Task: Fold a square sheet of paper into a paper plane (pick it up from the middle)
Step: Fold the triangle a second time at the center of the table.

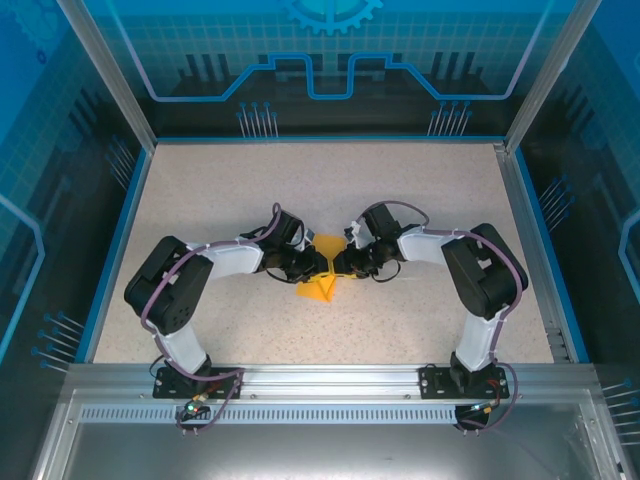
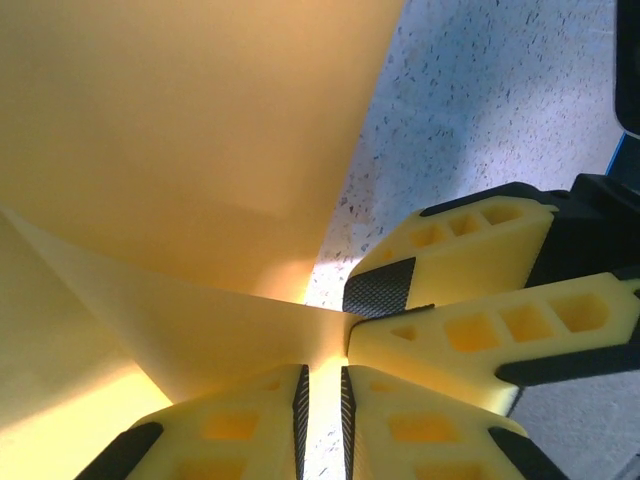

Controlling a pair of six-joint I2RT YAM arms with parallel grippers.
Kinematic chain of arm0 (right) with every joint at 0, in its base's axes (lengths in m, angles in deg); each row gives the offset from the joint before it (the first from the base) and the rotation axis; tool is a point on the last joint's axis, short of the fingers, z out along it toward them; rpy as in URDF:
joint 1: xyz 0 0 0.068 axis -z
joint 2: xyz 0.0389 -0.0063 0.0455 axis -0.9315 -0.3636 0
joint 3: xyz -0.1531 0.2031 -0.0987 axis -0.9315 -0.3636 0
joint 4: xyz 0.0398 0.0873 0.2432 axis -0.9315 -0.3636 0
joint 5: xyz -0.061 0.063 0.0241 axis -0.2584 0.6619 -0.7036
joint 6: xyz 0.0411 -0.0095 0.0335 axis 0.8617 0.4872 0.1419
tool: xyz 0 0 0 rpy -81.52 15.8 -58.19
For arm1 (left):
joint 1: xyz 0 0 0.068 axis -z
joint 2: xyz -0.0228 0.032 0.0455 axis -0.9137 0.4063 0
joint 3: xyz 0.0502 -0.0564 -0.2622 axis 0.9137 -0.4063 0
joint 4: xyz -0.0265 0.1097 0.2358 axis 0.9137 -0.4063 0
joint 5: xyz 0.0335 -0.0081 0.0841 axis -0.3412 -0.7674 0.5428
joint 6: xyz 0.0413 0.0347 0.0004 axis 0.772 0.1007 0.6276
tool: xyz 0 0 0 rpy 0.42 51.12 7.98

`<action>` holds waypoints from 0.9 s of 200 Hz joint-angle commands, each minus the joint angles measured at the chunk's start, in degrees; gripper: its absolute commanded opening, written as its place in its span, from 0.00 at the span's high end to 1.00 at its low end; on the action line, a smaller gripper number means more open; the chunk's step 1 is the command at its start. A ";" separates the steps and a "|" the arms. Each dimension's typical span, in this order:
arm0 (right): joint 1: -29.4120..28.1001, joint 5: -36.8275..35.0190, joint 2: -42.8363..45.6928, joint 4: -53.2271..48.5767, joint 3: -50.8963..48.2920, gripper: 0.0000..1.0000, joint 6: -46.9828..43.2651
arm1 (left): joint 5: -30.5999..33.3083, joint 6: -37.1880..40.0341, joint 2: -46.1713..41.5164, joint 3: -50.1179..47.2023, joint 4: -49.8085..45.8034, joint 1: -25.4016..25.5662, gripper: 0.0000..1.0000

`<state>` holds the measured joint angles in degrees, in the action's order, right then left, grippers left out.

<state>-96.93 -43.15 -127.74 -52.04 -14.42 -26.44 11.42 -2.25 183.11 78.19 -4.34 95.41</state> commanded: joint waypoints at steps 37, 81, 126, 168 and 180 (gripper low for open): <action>-0.67 1.71 -1.41 1.38 1.18 0.89 0.46 | 0.61 0.59 -1.90 0.45 -1.10 0.10 0.81; -0.47 -0.62 -2.92 -0.56 2.52 0.90 -0.79 | 0.00 0.95 -0.84 0.97 -1.11 0.14 0.81; -0.39 -1.64 -3.48 -1.54 3.40 0.90 -1.38 | -1.05 0.79 0.03 1.17 -0.53 0.14 0.81; -0.36 -3.40 -3.55 -2.91 3.71 0.90 -1.96 | -1.64 0.99 0.73 1.24 -0.42 0.09 0.81; -0.36 -3.59 -3.52 -3.01 3.75 0.90 -1.96 | -1.60 1.01 0.90 1.24 -0.38 0.14 0.81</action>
<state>-96.93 -45.55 -130.58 -53.19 -11.93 -27.25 11.34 -2.23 182.96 78.19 -4.34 95.41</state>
